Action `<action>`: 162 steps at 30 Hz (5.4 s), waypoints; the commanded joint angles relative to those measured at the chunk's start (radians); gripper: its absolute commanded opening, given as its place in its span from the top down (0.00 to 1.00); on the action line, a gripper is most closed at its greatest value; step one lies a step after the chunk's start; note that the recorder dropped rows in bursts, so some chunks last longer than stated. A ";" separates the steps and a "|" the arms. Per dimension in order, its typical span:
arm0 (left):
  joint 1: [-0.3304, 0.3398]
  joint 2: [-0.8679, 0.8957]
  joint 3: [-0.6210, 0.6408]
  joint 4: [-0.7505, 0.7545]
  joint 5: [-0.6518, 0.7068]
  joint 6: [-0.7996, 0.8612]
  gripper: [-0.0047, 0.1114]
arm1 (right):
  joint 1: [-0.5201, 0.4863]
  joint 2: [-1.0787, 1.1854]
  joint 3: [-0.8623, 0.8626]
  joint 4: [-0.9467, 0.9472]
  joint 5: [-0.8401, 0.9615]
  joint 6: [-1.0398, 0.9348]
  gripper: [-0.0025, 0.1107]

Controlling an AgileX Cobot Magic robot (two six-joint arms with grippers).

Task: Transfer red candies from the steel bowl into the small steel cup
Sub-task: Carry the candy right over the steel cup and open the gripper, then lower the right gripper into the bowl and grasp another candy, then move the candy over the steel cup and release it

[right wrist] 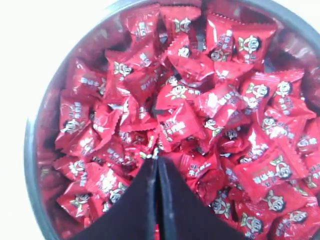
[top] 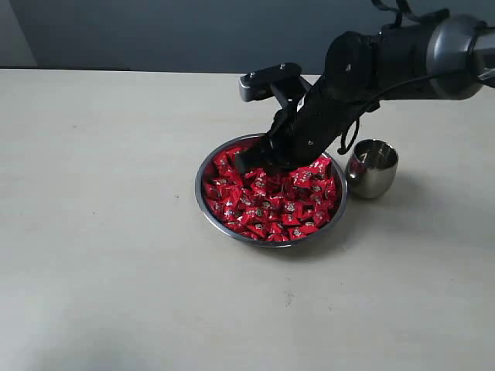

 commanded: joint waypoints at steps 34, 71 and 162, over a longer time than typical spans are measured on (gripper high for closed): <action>-0.008 -0.005 -0.008 0.002 -0.005 -0.002 0.96 | -0.353 -0.213 0.186 -0.167 -0.098 0.183 0.98; -0.008 -0.005 -0.008 0.002 -0.005 -0.002 0.96 | -0.295 -0.207 0.179 -0.127 -0.116 0.160 0.64; -0.008 -0.005 -0.008 0.002 -0.005 -0.002 0.96 | -0.330 -0.147 0.192 -0.178 -0.176 0.221 0.98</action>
